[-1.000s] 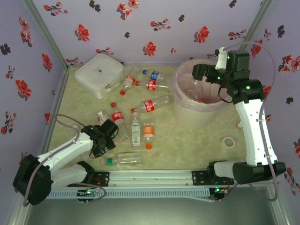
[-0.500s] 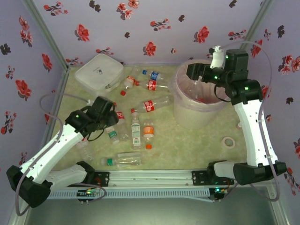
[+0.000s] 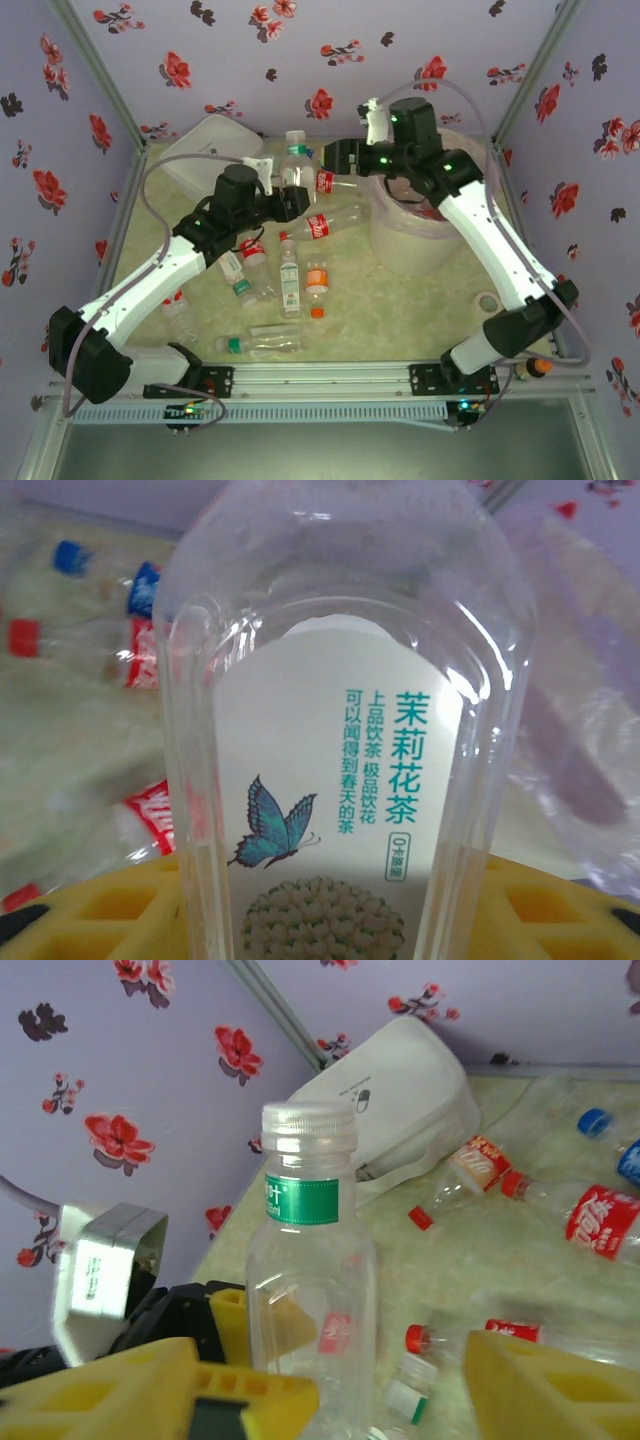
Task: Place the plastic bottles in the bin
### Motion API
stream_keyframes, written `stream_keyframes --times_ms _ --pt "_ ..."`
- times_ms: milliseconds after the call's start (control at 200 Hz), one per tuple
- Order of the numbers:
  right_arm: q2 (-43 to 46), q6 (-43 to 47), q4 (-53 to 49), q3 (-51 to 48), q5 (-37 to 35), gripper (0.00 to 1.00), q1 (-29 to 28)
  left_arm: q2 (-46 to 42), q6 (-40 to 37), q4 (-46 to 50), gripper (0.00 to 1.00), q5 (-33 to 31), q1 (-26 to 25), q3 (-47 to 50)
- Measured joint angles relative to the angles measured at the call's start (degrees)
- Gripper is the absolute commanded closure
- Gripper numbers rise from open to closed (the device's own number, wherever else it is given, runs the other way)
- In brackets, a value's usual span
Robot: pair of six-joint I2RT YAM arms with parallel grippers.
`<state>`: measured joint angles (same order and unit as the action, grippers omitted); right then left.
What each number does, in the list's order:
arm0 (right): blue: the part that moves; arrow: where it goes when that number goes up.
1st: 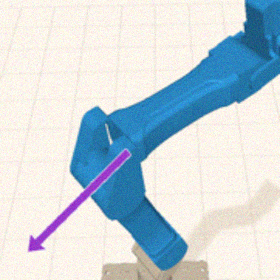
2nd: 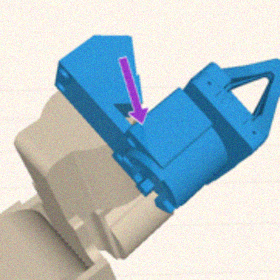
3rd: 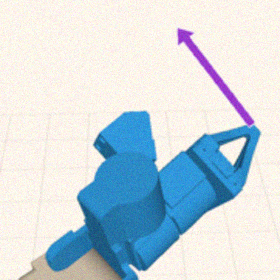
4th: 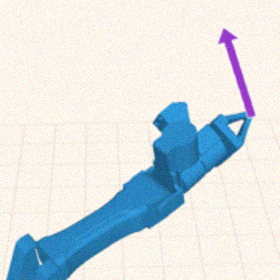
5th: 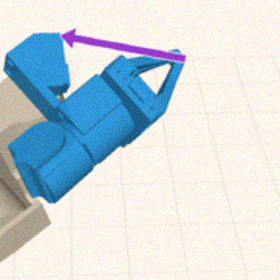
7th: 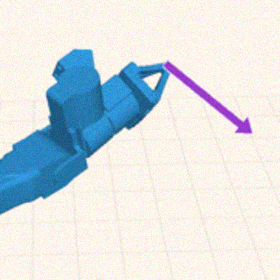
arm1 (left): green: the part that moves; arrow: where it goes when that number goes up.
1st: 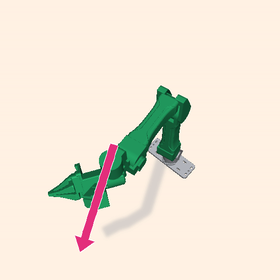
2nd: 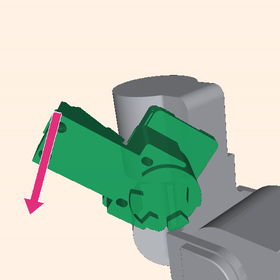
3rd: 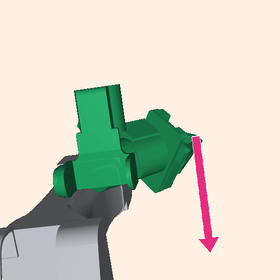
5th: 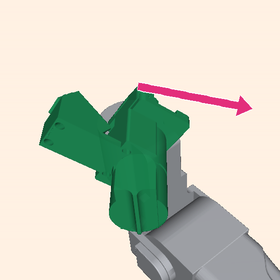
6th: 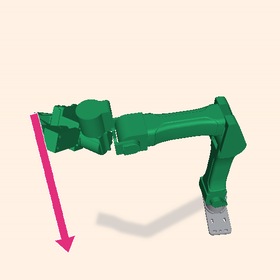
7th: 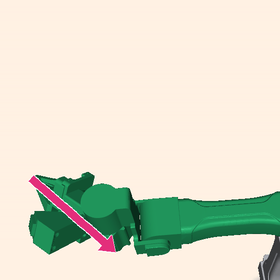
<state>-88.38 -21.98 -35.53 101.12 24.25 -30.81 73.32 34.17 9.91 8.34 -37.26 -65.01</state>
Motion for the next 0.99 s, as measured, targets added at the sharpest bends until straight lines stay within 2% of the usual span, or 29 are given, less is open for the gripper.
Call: stream_keyframes --times_ms 110,355,450,570,625,770,925,995 --pt "-3.2 -0.8 0.9 1.4 0.0 0.19 -0.9 0.0 -0.6 -2.7 0.69 1.9 -0.3 0.0" --pt "-7.1 -2.0 2.1 3.9 0.5 0.33 -2.5 0.7 -2.3 -3.7 0.69 3.9 -1.8 0.0" --pt "-7.7 -2.3 2.5 3.9 0.4 0.47 -2.6 1.6 -2.8 -3.7 0.68 4.0 -2.1 0.0" --pt "-8.5 -2.1 2.5 4.0 0.3 0.70 -2.3 1.9 -2.9 -3.2 0.66 3.8 -2.2 0.0" --pt "-8.5 -2.1 2.4 4.0 0.2 0.75 -2.3 2.0 -2.9 -3.1 0.64 3.8 -2.1 0.0" --pt "-8.5 -1.1 1.7 4.7 -0.1 0.80 -2.3 2.0 -2.9 -3.1 0.49 3.7 -2.1 -0.1" --pt "-8.7 0.7 -1.5 8.0 -1.3 0.85 -2.4 2.0 -2.9 -3.9 0.18 3.7 -2.1 -0.2" --pt "-8.8 2.1 -3.4 11.2 -2.5 0.87 -2.4 2.0 -2.9 -3.6 0.09 3.7 -2.1 -0.2"
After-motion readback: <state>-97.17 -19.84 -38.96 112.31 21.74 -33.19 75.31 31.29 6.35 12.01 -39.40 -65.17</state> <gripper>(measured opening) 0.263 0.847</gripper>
